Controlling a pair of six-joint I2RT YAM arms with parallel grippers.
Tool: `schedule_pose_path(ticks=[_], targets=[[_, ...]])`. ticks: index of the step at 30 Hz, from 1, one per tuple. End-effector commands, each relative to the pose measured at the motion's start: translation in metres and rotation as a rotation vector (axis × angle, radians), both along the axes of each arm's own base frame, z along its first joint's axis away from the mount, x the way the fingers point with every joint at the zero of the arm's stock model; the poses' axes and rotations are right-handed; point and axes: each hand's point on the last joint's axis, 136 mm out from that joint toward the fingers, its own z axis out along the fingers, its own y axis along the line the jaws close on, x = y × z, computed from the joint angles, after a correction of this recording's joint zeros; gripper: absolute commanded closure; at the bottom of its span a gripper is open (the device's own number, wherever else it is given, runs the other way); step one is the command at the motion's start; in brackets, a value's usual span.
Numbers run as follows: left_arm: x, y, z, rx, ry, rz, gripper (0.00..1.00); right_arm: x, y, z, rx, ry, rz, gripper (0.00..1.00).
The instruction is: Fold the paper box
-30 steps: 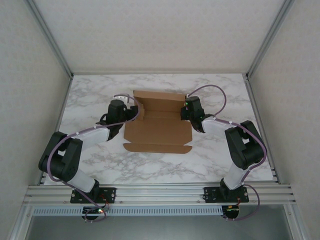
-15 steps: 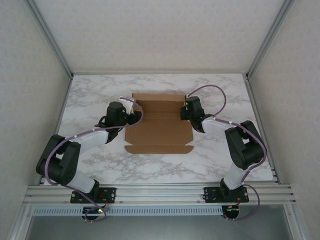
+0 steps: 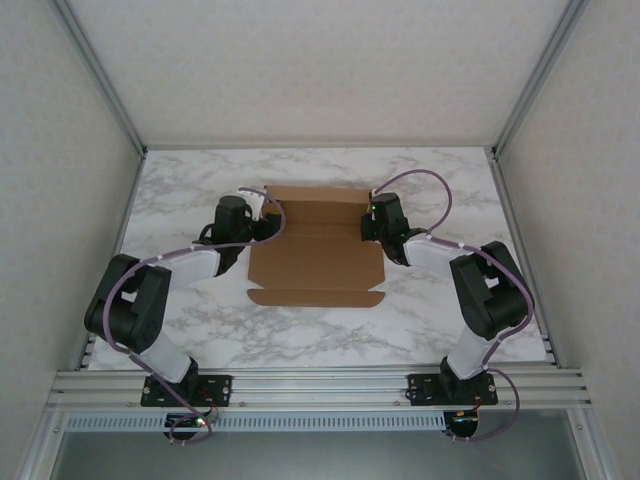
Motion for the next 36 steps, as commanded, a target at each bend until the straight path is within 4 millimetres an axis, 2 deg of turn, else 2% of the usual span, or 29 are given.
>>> schedule_pose_path(ticks=[1, 4, 8, 19, 23, 29, 36], targets=[[0.018, 0.010, 0.009, 0.015, -0.037, 0.037, 0.42, -0.035, -0.004, -0.041, -0.041, 0.167, 0.048, 0.99], [0.021, 0.012, 0.009, 0.018, -0.032, 0.042, 0.49, -0.036, -0.004, -0.041, -0.039, 0.170, 0.047, 0.99], [0.027, 0.025, 0.004, 0.007, -0.003, 0.146, 0.57, -0.035, -0.004, -0.040, -0.033, 0.165, 0.043, 0.99], [0.031, 0.033, -0.017, -0.075, 0.075, 0.275, 0.63, -0.035, 0.002, -0.039, 0.001, 0.170, 0.054, 0.99], [0.035, 0.036, -0.021, -0.045, 0.086, 0.325, 0.78, -0.036, 0.009, -0.035, 0.032, 0.171, 0.069, 0.98], [0.035, 0.041, -0.020, 0.044, 0.059, 0.426, 0.93, -0.035, 0.007, -0.032, 0.017, 0.163, 0.045, 1.00], [0.030, 0.049, -0.026, 0.093, 0.055, 0.518, 0.96, -0.033, 0.003, -0.032, -0.001, 0.171, 0.002, 1.00]])
